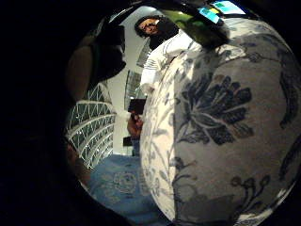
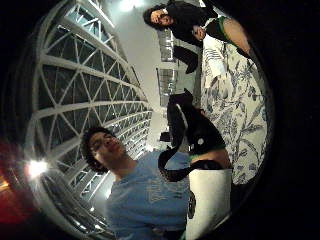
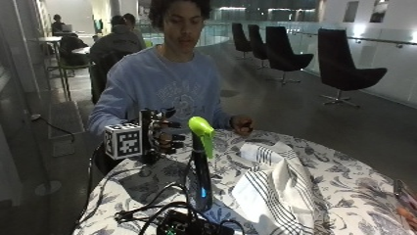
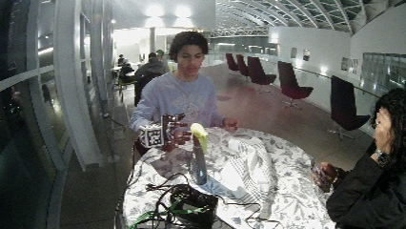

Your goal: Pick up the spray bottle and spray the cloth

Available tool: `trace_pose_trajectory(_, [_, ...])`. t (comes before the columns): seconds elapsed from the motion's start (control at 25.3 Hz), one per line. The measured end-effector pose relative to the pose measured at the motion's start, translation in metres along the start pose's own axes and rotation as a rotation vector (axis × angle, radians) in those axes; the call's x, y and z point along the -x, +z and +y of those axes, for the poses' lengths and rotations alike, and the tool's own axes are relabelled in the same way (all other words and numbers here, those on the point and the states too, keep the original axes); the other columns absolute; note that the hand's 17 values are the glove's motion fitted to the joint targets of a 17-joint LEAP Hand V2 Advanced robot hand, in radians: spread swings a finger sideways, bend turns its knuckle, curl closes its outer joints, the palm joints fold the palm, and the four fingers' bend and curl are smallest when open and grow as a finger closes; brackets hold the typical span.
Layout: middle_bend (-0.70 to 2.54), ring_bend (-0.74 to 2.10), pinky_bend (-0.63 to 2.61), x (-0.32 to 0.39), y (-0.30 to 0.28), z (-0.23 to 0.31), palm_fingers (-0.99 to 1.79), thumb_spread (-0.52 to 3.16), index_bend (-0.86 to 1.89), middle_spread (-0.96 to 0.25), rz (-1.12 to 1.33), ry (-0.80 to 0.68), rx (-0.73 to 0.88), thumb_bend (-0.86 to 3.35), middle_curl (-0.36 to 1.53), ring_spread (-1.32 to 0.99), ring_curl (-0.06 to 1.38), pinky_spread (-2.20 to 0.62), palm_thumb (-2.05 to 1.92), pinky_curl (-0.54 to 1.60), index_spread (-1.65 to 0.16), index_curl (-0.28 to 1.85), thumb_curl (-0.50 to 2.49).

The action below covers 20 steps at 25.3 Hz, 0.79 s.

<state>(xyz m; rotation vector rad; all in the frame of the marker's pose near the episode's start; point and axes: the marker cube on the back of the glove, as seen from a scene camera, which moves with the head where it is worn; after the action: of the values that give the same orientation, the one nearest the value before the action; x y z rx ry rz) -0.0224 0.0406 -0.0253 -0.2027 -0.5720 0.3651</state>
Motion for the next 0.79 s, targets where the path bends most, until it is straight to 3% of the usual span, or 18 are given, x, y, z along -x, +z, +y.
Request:
trace_pose_trajectory(0.32, [0.27, 0.4, 0.23, -0.009, -0.013, -0.034, 0.72, 1.15, 0.12, -0.02, 0.032, 0.017, -0.086, 0.07, 0.37, 0.03, 0.33, 0.21, 0.66, 0.31, -0.37, 0.25, 0.35])
trace_pose_trajectory(0.79, [0.24, 0.37, 0.27, -0.025, -0.021, -0.138, 0.65, 1.07, 0.11, -0.02, 0.152, 0.06, -0.265, 0.03, 0.38, 0.02, 0.34, 0.19, 0.76, 0.34, -0.36, 0.24, 0.38])
